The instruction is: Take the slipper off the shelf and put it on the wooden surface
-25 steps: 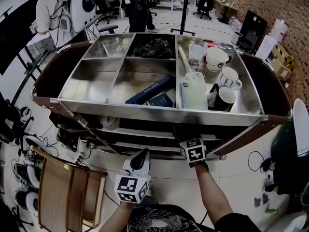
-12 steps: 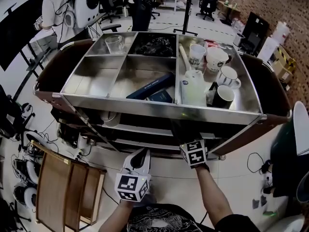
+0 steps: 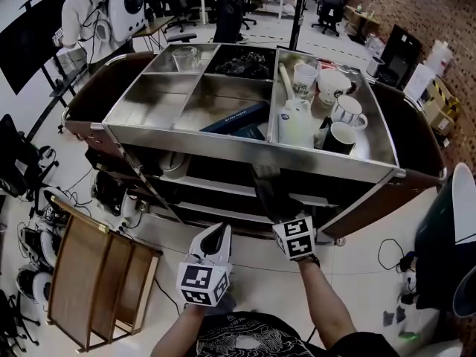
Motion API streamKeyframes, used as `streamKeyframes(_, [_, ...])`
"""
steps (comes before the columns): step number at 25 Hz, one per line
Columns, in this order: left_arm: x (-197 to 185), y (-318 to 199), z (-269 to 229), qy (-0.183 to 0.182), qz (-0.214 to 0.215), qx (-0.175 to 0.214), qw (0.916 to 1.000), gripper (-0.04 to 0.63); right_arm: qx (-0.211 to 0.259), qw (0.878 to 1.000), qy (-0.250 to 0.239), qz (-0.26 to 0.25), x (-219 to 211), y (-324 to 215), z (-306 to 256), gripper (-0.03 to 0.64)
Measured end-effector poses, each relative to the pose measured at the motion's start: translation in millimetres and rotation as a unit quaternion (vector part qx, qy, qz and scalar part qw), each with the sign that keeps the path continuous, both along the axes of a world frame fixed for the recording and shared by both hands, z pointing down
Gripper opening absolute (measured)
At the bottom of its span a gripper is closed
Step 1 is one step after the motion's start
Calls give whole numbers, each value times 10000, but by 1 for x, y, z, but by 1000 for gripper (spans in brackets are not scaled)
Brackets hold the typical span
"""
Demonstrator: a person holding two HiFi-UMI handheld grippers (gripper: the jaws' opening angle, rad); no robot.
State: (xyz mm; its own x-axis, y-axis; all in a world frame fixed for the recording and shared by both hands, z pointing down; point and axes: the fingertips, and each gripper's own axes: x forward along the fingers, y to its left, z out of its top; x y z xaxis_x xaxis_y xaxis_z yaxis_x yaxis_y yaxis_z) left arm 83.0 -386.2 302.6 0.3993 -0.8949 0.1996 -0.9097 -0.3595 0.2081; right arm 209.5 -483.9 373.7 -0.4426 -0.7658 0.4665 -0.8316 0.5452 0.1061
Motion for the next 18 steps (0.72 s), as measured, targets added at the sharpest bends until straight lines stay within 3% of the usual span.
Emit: streamKeyframes(18, [-4, 90, -11, -24, -810, 228, 9965, 5, 301, 9952, -212, -903, -37, 103, -38, 12])
